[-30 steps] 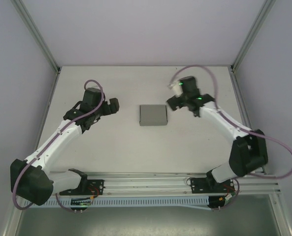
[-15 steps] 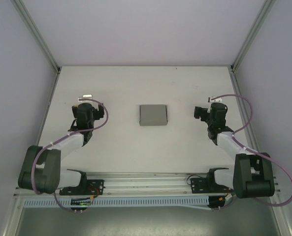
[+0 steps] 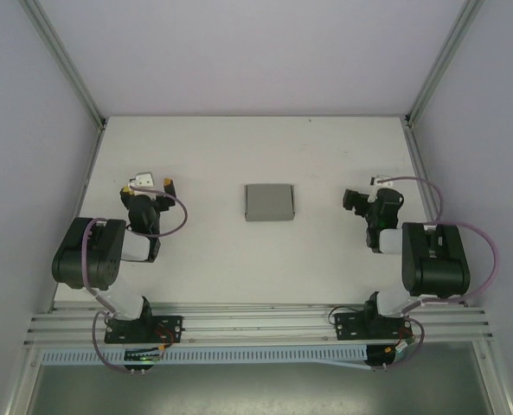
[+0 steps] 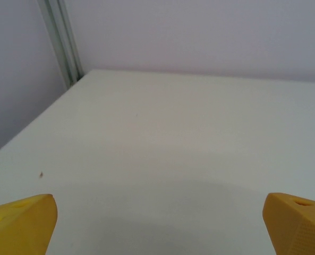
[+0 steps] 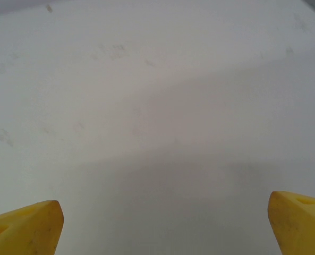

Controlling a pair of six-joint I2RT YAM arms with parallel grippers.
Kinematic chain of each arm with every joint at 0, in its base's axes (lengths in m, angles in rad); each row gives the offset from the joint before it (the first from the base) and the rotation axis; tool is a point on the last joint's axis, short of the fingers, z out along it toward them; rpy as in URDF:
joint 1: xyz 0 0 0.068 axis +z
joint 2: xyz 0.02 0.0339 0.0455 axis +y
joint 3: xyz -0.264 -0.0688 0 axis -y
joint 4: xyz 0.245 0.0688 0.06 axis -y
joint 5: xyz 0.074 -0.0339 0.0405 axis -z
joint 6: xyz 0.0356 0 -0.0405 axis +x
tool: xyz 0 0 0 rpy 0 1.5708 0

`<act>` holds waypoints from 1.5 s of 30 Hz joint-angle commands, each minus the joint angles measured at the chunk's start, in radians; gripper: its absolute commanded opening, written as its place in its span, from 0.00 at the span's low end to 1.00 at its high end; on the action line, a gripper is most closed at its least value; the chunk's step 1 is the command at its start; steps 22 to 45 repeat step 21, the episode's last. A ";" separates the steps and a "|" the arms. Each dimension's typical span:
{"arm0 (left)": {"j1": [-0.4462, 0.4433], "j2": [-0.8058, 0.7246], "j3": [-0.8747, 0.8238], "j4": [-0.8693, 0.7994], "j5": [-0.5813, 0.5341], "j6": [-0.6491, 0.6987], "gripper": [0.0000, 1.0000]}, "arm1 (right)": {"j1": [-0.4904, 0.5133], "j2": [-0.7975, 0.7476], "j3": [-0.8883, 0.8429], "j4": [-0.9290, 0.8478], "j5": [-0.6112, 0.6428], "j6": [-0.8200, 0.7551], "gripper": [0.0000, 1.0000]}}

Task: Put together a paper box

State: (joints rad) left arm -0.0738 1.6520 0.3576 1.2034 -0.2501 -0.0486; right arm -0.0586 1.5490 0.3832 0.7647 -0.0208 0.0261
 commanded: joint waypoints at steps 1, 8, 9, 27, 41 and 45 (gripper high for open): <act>0.003 -0.015 0.026 0.082 0.019 -0.006 0.99 | 0.014 0.003 0.000 0.131 0.035 0.022 0.99; 0.003 -0.017 0.026 0.081 0.012 -0.006 0.99 | 0.023 0.000 0.004 0.119 0.049 0.017 0.99; 0.003 -0.017 0.026 0.079 0.012 -0.006 0.99 | 0.022 0.000 0.003 0.119 0.049 0.018 0.99; 0.003 -0.017 0.035 0.063 0.015 -0.007 0.99 | 0.022 0.000 0.003 0.118 0.049 0.017 0.99; 0.003 -0.017 0.035 0.063 0.015 -0.007 0.99 | 0.022 0.000 0.003 0.118 0.049 0.017 0.99; 0.003 -0.017 0.035 0.063 0.015 -0.007 0.99 | 0.022 0.000 0.003 0.118 0.049 0.017 0.99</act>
